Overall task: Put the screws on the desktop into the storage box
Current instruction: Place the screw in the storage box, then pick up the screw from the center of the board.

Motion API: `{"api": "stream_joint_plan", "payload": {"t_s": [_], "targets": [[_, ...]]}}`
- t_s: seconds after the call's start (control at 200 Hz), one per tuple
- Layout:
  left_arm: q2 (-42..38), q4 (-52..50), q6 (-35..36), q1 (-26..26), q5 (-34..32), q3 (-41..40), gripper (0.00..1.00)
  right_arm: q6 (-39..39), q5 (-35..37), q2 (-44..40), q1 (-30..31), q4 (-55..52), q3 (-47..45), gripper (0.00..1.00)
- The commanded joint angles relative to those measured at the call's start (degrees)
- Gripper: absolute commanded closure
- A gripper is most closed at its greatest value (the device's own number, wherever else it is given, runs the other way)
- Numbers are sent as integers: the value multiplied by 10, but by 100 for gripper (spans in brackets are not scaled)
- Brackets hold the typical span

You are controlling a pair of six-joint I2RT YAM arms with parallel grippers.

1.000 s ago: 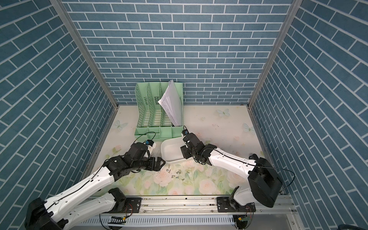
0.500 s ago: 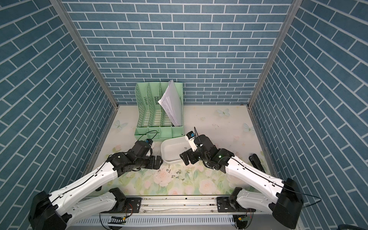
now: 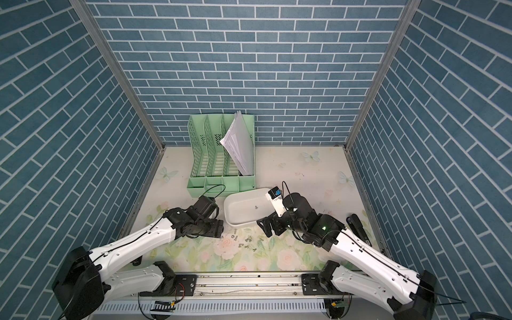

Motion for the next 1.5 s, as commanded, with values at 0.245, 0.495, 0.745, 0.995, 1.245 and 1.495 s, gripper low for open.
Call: {"api": "stream_joint_plan", "payload": {"t_s": [0.245, 0.495, 0.745, 0.995, 1.245, 1.495], "targets": [[38, 39, -14, -22, -4, -8, 28, 10, 16, -12, -2, -18, -19, 1], [54, 68, -28, -36, 3, -31, 35, 14, 15, -17, -1, -14, -28, 1], [70, 95, -34, -46, 6, -44, 36, 13, 4, -23, -2, -20, -27, 1], [85, 104, -33, -49, -3, -51, 38, 11, -21, -26, -2, -26, -27, 2], [100, 105, -31, -49, -5, -48, 42, 8, -33, -28, -2, -30, -29, 2], [103, 98, -31, -56, -3, -47, 49, 8, -24, -34, -2, -33, -32, 2]]}}
